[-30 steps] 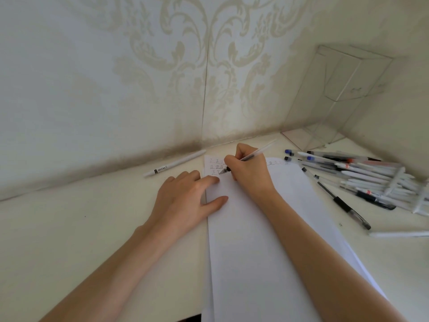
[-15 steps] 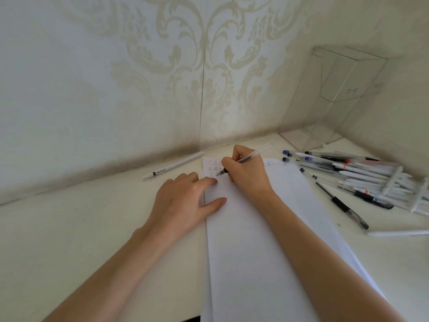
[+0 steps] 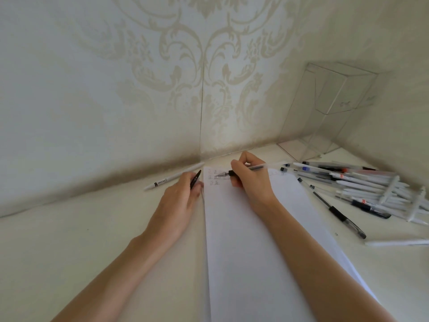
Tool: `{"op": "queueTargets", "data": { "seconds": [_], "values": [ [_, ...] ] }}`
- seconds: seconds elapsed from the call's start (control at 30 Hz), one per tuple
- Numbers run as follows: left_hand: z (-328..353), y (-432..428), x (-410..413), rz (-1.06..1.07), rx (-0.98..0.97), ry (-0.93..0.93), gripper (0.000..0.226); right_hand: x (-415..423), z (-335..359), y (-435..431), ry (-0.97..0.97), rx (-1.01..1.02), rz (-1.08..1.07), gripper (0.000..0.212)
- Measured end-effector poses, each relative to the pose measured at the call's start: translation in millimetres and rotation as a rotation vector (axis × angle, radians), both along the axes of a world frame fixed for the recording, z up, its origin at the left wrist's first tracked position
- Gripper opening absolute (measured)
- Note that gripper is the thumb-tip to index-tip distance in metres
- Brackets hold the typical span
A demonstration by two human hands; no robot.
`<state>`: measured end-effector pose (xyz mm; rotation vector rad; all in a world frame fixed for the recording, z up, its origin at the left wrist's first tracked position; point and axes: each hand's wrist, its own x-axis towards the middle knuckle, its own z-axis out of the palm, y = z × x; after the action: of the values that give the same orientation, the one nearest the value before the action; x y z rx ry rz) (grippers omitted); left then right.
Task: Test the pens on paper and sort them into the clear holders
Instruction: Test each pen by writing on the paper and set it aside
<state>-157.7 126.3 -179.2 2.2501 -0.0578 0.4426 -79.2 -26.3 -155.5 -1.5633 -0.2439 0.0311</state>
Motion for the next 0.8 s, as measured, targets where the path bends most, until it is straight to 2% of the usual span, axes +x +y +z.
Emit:
{"op": "queueTargets", "data": {
  "seconds": [0.1, 0.2, 0.33, 0.43, 0.5, 0.57, 0.8],
  "values": [
    [1.6, 1.6, 0.3, 0.022, 0.017, -0.093, 0.015, -1.7, 3.0, -1.3, 0.024, 0.062, 0.061, 0.035],
    [-0.1, 3.9, 1.9, 0.021, 0.038, -0.111, 0.024, -4.3, 3.4, 0.1, 0.024, 0.076, 0.111, 0.036],
    [-1.0, 4.8, 3.2, -0.015, 0.065, -0.129, 0.019, -7.5, 5.5, 0.7, 0.006, 0.035, 0.165, 0.034],
    [-0.2, 3.5, 4.0, -0.061, 0.099, -0.157, 0.025, -11.1, 5.0, 2.2, -0.013, -0.066, 0.220, 0.033],
    [-0.2, 2.8, 3.3, -0.107, 0.126, -0.193, 0.033, -15.0, 6.0, 7.0, -0.016, -0.129, 0.216, 0.035],
    [0.2, 1.9, 1.5, -0.132, 0.132, -0.230, 0.038, -17.7, 8.1, 12.7, -0.018, -0.104, 0.185, 0.037],
    [-0.1, 2.8, -1.9, -0.108, 0.168, -0.291, 0.033, -23.1, 10.5, 17.7, -0.009, -0.063, 0.209, 0.037]
  ]
}}
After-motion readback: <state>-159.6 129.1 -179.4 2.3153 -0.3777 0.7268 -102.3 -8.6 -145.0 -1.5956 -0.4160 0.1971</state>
